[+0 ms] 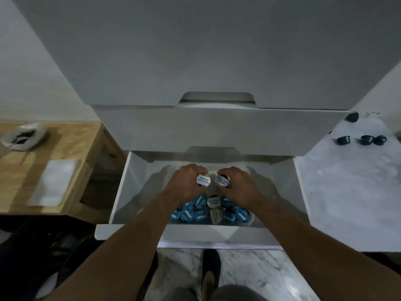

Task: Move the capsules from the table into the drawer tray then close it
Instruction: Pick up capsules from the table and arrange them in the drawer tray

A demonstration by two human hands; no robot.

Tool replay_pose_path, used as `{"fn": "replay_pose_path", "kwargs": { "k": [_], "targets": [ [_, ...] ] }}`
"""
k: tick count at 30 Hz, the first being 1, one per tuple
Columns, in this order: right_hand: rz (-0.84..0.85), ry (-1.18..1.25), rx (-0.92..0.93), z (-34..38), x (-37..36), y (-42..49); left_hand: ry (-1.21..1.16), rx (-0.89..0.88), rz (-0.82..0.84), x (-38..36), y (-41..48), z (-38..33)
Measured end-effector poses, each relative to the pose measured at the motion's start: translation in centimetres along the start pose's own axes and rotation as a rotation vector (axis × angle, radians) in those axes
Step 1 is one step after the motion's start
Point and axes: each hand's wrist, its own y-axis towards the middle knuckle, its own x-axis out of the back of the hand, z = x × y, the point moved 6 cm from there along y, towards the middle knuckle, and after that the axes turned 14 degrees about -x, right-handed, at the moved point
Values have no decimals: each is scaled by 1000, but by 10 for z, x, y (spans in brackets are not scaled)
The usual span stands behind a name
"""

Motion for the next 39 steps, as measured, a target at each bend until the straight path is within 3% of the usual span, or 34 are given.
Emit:
{"fn": "replay_pose_path", "kwargs": {
  "k": [8,20,39],
  "targets": [
    [82,-51,-51,0,-8,10,-66,-43,64,-8,8,20],
    [63,-54,-100,-2,-10,11,-162,-34,76,-23,13,35],
    [151,-25,-92,6,-18,14,-93,-55,160,-25,17,41]
  ]
}}
